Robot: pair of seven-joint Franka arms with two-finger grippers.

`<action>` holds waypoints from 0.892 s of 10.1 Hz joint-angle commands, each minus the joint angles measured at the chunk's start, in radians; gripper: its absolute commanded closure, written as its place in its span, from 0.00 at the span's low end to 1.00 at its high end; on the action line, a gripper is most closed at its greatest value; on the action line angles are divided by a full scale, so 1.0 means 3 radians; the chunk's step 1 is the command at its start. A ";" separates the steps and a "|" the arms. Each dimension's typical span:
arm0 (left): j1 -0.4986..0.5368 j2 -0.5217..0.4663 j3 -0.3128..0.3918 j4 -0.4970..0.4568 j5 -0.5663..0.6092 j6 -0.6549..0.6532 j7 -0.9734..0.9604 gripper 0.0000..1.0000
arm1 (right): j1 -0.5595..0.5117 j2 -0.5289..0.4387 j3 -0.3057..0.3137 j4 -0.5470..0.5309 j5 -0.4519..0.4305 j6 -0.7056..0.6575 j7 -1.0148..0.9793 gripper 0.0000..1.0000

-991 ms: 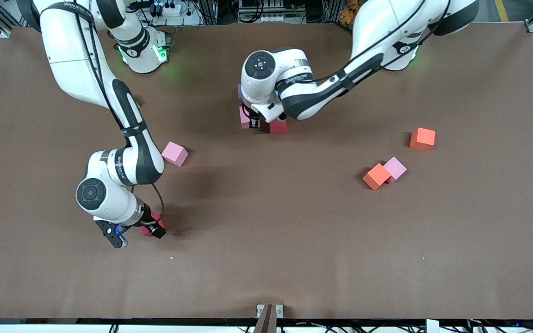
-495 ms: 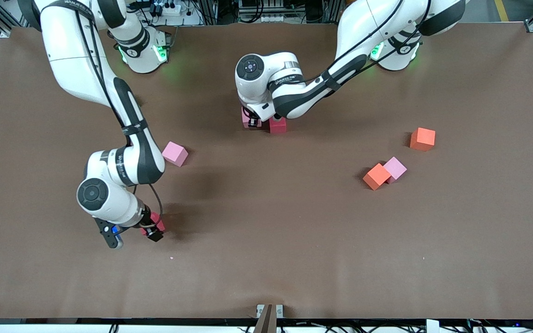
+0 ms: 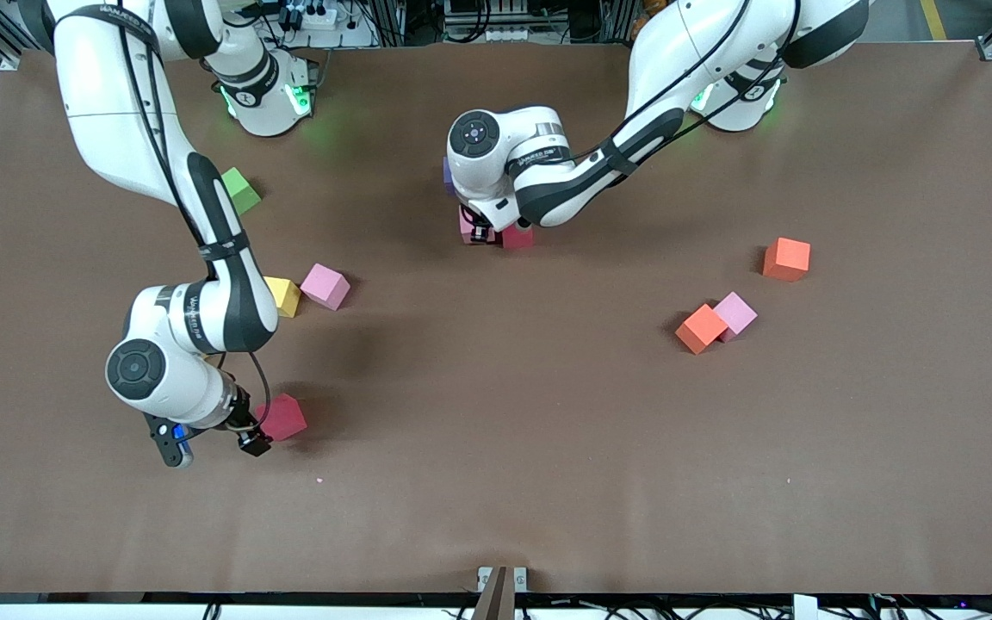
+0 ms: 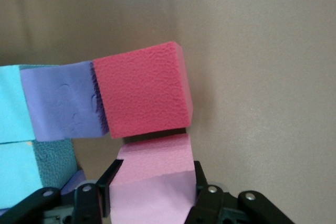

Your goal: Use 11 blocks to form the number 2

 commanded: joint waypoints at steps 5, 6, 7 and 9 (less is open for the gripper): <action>-0.0022 -0.0038 0.0069 -0.0092 0.0251 0.0157 -0.0509 0.55 | 0.0039 0.0117 0.0039 -0.0098 -0.0049 0.0157 0.0107 0.00; -0.0032 -0.0038 0.0074 -0.0118 0.0251 0.0163 -0.0509 0.55 | 0.0054 0.0117 0.0044 -0.0118 -0.0049 0.0167 0.0107 0.00; -0.0032 -0.0038 0.0079 -0.0138 0.0251 0.0188 -0.0509 0.55 | 0.0064 0.0117 0.0044 -0.0119 -0.0049 0.0167 0.0107 0.00; -0.0032 -0.0043 0.0079 -0.0148 0.0251 0.0193 -0.0509 0.55 | 0.0069 0.0117 0.0044 -0.0124 -0.0049 0.0162 0.0097 0.30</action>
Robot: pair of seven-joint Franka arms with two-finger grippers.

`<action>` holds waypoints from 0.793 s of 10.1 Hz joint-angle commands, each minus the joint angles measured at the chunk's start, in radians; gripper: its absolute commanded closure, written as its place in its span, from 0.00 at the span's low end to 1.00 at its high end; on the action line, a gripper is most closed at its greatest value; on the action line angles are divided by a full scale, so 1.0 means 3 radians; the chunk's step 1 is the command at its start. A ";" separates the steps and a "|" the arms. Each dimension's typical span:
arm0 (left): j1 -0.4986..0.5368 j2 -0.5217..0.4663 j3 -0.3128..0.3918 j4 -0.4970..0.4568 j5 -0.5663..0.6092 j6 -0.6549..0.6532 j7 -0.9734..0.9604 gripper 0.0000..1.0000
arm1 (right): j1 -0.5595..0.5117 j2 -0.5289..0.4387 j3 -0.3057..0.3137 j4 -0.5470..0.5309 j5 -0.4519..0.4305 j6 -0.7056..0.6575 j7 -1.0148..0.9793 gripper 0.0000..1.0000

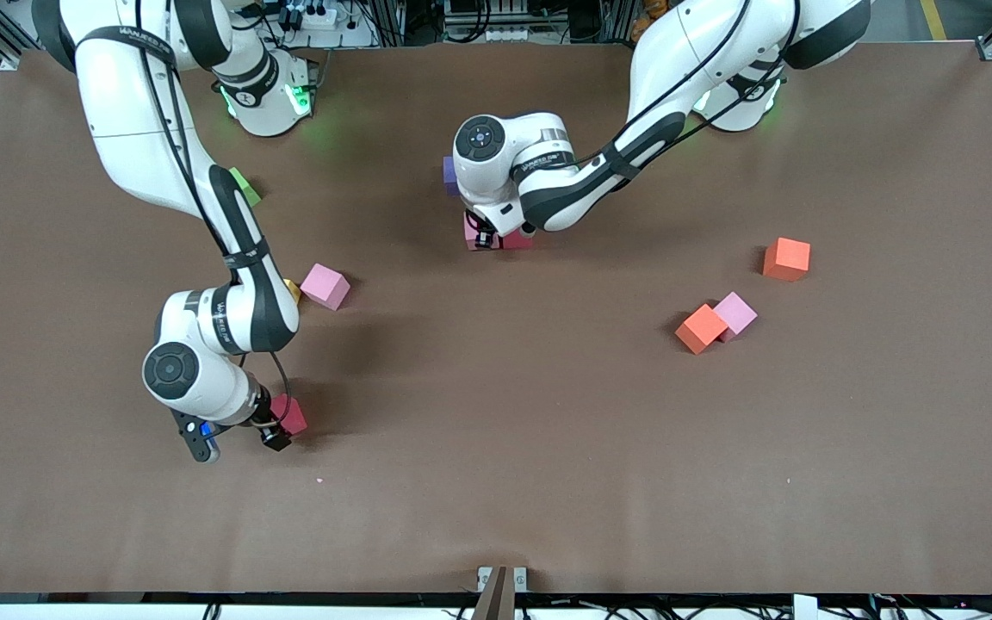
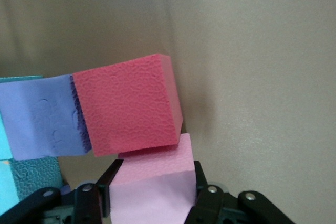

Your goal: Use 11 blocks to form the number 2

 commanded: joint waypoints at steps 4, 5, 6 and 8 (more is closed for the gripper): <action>-0.0035 -0.0038 0.0007 -0.0091 0.0181 0.0090 -0.0508 0.55 | 0.0031 -0.0034 0.0003 -0.0026 -0.0049 -0.0010 0.0029 0.95; -0.0040 -0.0038 0.0022 -0.0101 0.0186 0.0110 -0.0508 0.55 | 0.0042 -0.0049 0.0003 -0.0021 -0.0049 -0.0015 0.0039 0.95; -0.0050 -0.0038 0.0042 -0.0117 0.0186 0.0120 -0.0508 0.55 | 0.0082 -0.0059 0.0008 -0.0021 -0.0049 -0.0061 0.0065 0.95; -0.0081 -0.0038 0.0088 -0.0117 0.0186 0.0120 -0.0508 0.55 | 0.0108 -0.0105 0.0008 -0.0011 -0.0039 -0.0178 0.0085 0.94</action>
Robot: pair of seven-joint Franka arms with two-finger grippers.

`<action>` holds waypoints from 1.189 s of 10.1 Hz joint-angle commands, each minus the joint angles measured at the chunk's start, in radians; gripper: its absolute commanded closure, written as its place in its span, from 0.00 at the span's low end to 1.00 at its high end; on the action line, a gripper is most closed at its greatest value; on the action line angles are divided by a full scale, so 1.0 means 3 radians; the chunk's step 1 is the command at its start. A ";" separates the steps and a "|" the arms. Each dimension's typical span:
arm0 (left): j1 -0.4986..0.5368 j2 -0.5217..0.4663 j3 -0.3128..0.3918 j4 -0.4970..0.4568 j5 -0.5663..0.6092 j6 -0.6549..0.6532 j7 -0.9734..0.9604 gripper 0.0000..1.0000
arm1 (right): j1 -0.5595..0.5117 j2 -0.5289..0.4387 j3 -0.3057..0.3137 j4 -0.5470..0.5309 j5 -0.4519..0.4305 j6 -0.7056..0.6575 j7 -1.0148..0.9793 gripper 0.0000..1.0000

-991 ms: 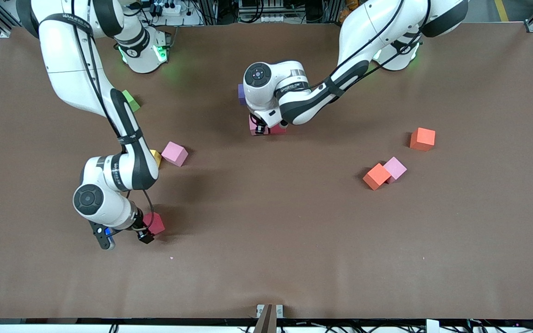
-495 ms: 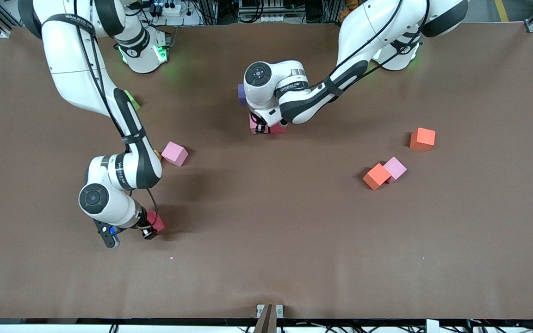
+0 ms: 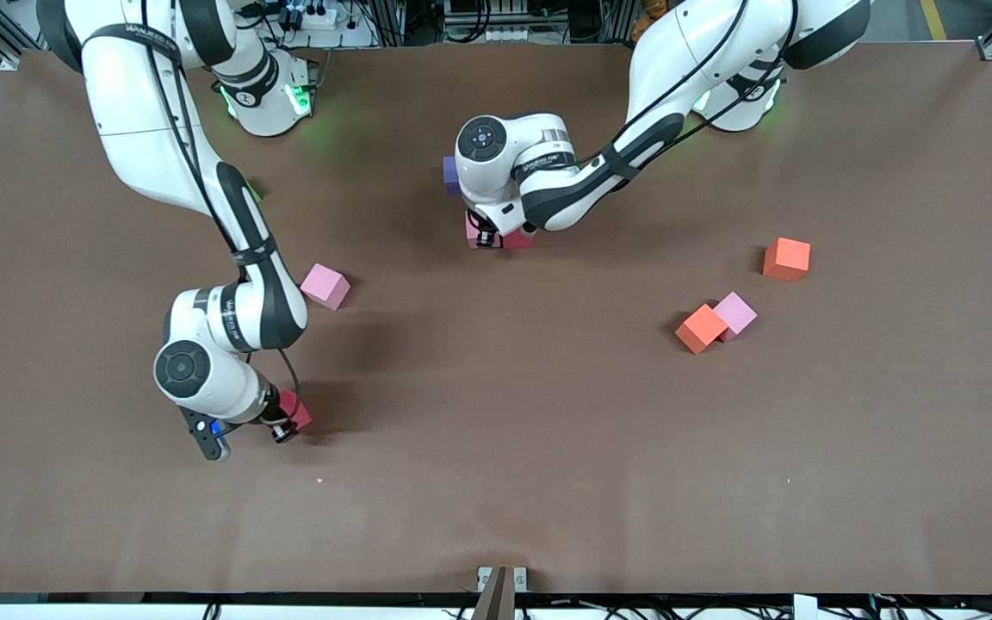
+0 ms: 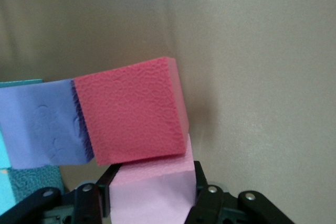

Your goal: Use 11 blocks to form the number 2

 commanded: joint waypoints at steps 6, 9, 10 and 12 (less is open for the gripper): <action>-0.0056 -0.0044 0.0033 -0.0104 0.0191 0.0058 -0.0508 0.55 | 0.0057 -0.0253 0.0036 -0.0029 -0.0024 -0.0348 0.0200 0.92; -0.0051 -0.0079 0.0033 -0.0160 0.0196 0.0058 -0.0508 0.55 | 0.0128 -0.0325 0.0072 -0.0034 -0.0019 -0.0538 0.0445 0.91; -0.0051 -0.0074 0.0033 -0.0165 0.0201 0.0058 -0.0508 0.55 | 0.0154 -0.0320 0.0082 -0.0039 -0.0019 -0.0538 0.0497 0.91; -0.0051 -0.0074 0.0033 -0.0176 0.0201 0.0058 -0.0508 0.53 | 0.0220 -0.0361 0.0113 -0.0100 0.0017 -0.0579 0.0675 0.91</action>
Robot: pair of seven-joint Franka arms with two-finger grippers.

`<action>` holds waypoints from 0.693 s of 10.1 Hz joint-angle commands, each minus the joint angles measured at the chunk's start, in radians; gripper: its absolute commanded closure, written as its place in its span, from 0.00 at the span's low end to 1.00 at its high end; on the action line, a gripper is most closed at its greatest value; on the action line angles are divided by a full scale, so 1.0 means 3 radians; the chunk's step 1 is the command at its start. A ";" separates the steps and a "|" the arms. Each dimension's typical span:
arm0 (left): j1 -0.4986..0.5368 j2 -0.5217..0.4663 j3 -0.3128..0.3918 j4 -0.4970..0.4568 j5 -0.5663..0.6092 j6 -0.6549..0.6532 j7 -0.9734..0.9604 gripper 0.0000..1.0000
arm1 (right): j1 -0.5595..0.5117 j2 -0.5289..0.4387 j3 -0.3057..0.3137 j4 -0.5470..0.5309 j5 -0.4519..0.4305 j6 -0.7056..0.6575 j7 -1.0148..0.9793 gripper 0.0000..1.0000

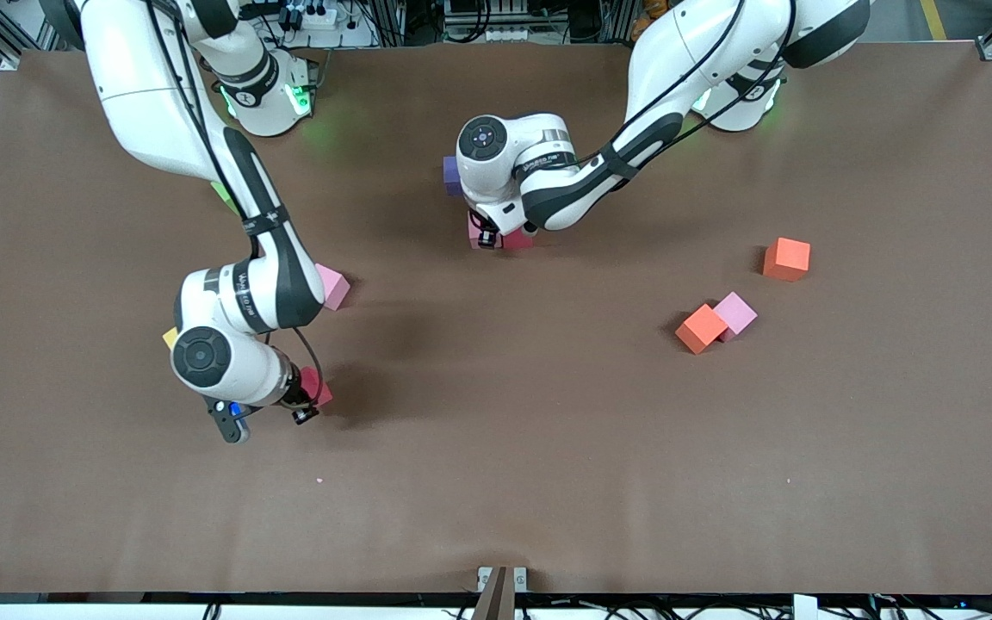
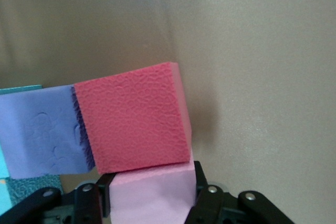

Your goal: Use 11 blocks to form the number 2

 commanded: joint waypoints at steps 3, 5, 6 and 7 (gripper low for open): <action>-0.0049 -0.0061 0.0025 -0.0158 0.0173 0.0039 -0.0508 0.47 | 0.0052 -0.0342 0.0037 -0.0441 0.0090 0.0013 0.0258 0.90; -0.0049 -0.0056 0.0025 -0.0157 0.0168 0.0039 -0.0508 0.37 | 0.0057 -0.0612 0.0042 -0.0804 0.0096 0.0145 0.0390 0.89; -0.0054 -0.0056 0.0025 -0.0152 0.0168 0.0039 -0.0508 0.15 | 0.0067 -0.0685 0.0042 -0.0877 0.0096 0.0146 0.0482 0.89; -0.0074 -0.0056 0.0025 -0.0147 0.0168 0.0039 -0.0508 0.00 | 0.0113 -0.0761 0.0042 -0.0959 0.0096 0.0156 0.0579 0.89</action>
